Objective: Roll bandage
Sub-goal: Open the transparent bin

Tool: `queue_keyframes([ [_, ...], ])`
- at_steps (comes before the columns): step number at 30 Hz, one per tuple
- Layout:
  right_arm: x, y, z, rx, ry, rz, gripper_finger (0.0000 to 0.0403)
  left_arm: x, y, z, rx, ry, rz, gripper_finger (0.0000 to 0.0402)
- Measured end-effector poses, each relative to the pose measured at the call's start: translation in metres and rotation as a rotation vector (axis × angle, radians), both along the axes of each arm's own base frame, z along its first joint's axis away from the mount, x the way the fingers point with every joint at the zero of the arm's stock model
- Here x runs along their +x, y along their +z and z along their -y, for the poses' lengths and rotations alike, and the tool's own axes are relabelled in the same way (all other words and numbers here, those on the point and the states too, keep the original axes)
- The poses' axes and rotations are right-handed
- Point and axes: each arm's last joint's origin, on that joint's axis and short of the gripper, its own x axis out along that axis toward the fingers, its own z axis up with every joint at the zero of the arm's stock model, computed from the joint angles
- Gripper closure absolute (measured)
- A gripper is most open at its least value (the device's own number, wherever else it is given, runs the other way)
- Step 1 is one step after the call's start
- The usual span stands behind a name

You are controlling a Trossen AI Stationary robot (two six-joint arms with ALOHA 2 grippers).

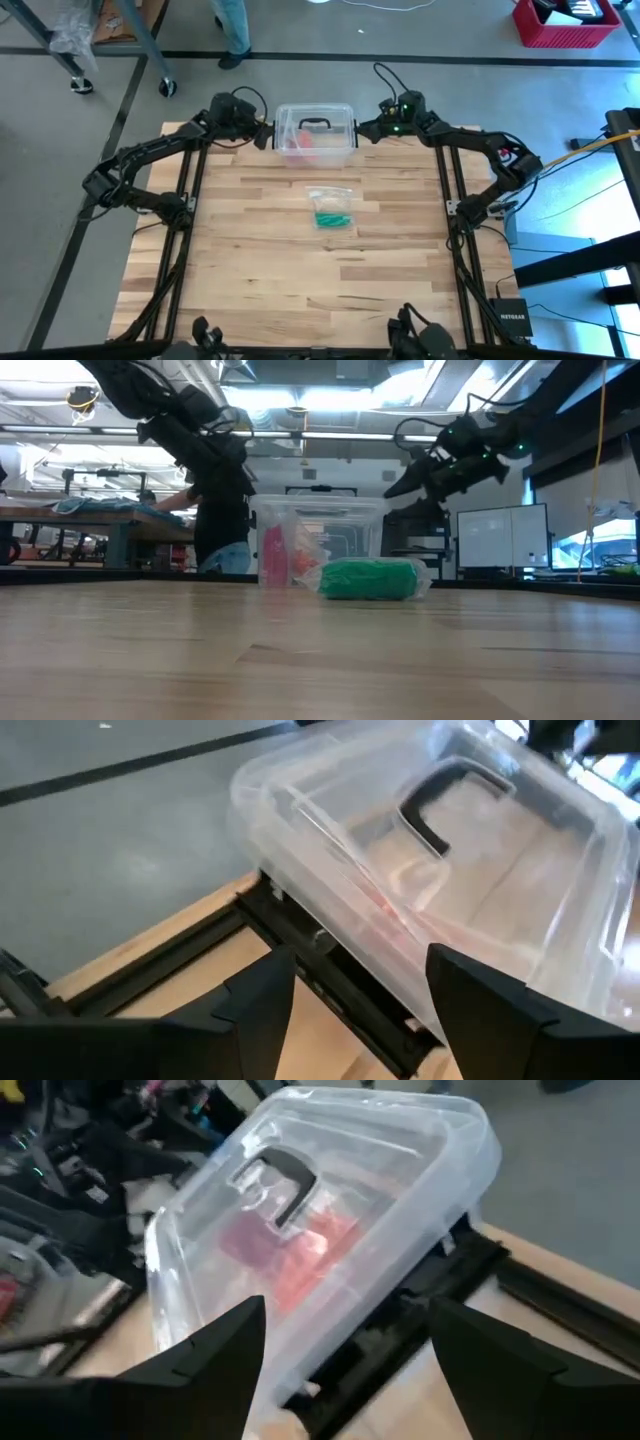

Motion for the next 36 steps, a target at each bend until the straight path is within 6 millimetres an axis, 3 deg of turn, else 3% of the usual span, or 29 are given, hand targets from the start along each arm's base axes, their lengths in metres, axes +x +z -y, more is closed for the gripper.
queue_keyframes([
  [6,0.009,-0.011,0.003,0.072,-0.017,0.021,0.0123,-0.002,-0.004,-0.008,-0.071,0.038,0.06,0.0187],
  [15,0.024,-0.01,-0.008,0.033,-0.022,0.017,0.0123,0.008,-0.02,-0.017,-0.153,0.018,0.102,0.0188],
  [27,0.024,-0.009,-0.009,0.05,-0.003,0.026,0.0123,0.013,-0.017,-0.014,-0.145,-0.011,0.126,0.0188],
  [36,0.019,0.008,-0.017,0.029,0.007,0.042,0.0123,0.018,-0.016,-0.01,-0.127,-0.044,0.13,0.0188],
])
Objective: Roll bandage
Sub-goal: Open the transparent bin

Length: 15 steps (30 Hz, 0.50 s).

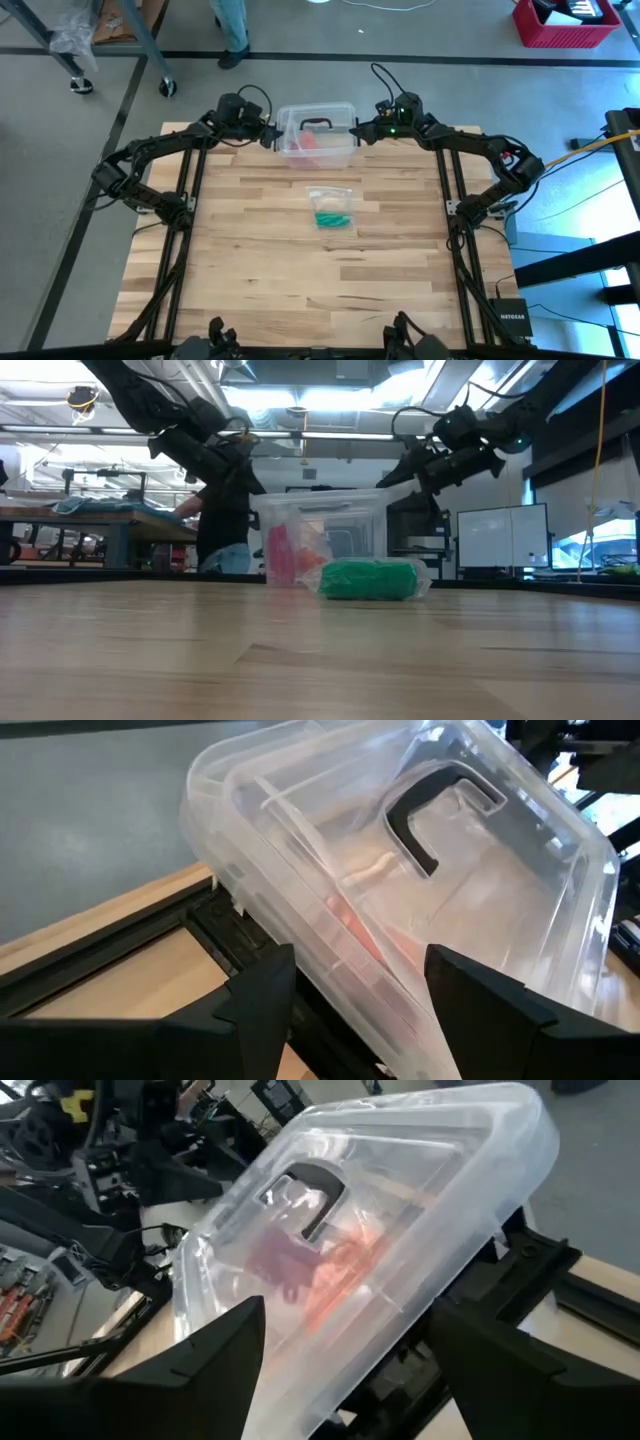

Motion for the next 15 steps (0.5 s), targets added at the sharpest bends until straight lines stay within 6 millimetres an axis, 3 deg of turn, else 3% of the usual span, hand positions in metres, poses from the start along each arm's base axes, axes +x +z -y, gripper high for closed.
queue_keyframes([
  [15,0.001,-0.002,-0.006,0.014,0.028,-0.038,0.0123,-0.009,0.019,0.009,0.062,0.011,0.013,0.0188],
])
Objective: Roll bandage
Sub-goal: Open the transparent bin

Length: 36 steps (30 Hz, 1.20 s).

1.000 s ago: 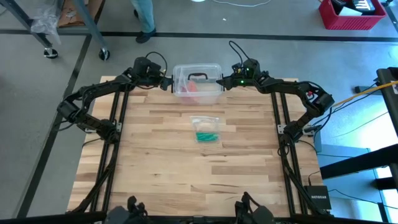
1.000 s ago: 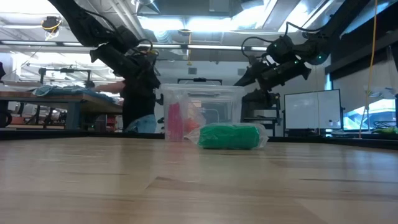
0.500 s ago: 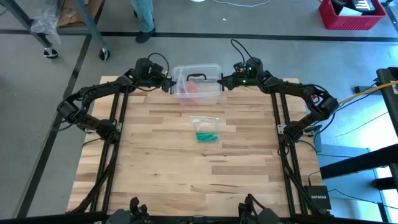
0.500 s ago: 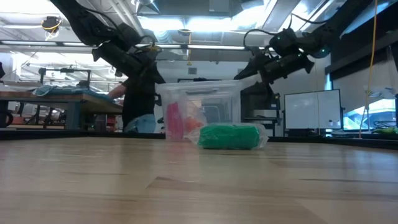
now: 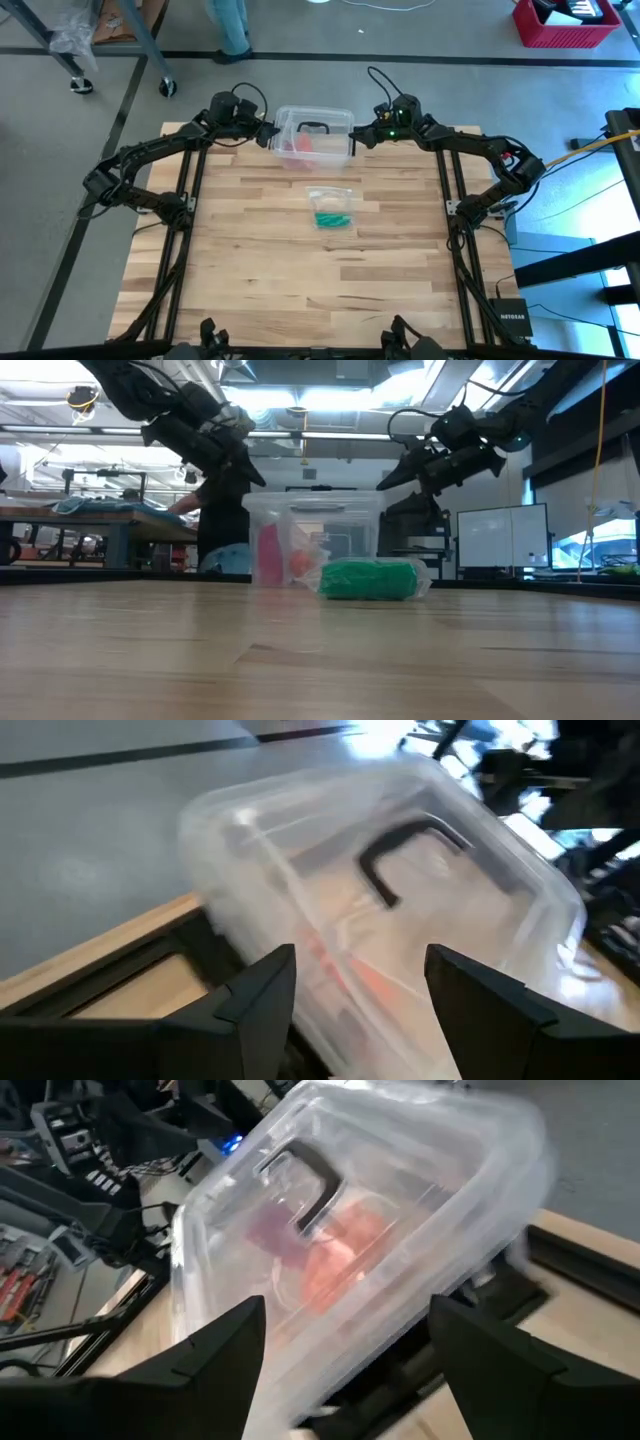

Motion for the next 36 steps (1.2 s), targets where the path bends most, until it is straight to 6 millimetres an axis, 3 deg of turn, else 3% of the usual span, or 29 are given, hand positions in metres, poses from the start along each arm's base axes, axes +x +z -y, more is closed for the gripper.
queue_keyframes([
  [7,0.0,0.0,0.001,-0.004,-0.007,-0.003,0.0123,-0.002,-0.009,-0.001,-0.009,0.06,-0.097,0.0188],
  [19,-0.001,-0.004,0.001,-0.015,-0.055,-0.05,0.0123,0.003,-0.016,-0.004,-0.024,0.041,-0.099,0.0188],
  [28,0.017,-0.003,-0.017,-0.09,-0.036,-0.079,0.0123,0.004,-0.016,-0.004,-0.021,0.032,-0.091,0.0188],
  [36,0.017,-0.006,-0.016,-0.089,-0.063,-0.098,0.0123,0.01,-0.016,0.001,-0.017,0.006,-0.091,0.0188],
])
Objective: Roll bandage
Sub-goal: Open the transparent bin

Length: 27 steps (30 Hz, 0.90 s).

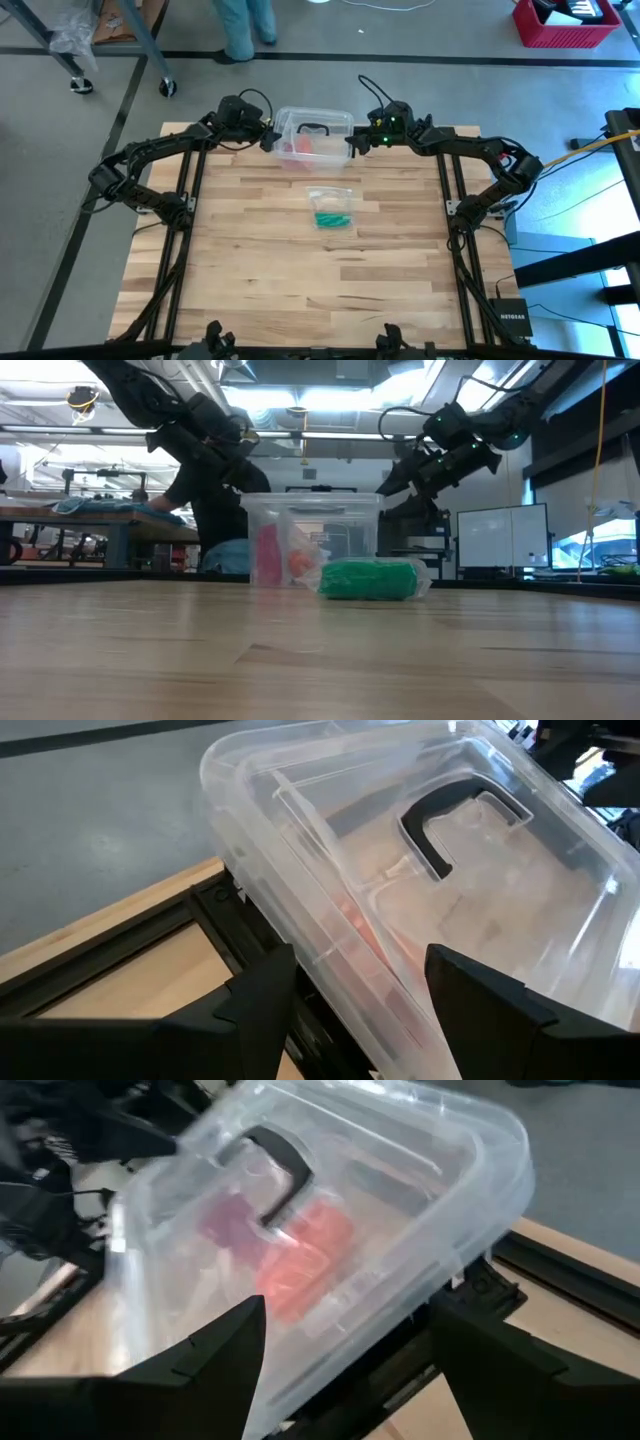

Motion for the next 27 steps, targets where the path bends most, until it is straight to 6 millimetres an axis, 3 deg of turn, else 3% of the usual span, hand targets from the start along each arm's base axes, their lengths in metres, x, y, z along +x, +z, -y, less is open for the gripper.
queue_keyframes([
  [7,0.002,-0.003,0.001,0.026,0.023,0.014,0.0123,0.003,0.0,0.003,0.0,-0.016,-0.005,0.0188],
  [18,-0.007,0.017,-0.006,0.004,-0.004,0.036,0.0123,0.002,-0.001,0.003,-0.002,-0.024,-0.015,0.0188],
  [27,-0.009,0.014,-0.007,0.023,0.031,0.011,0.0123,0.002,-0.001,0.003,0.003,-0.027,-0.018,0.0188],
])
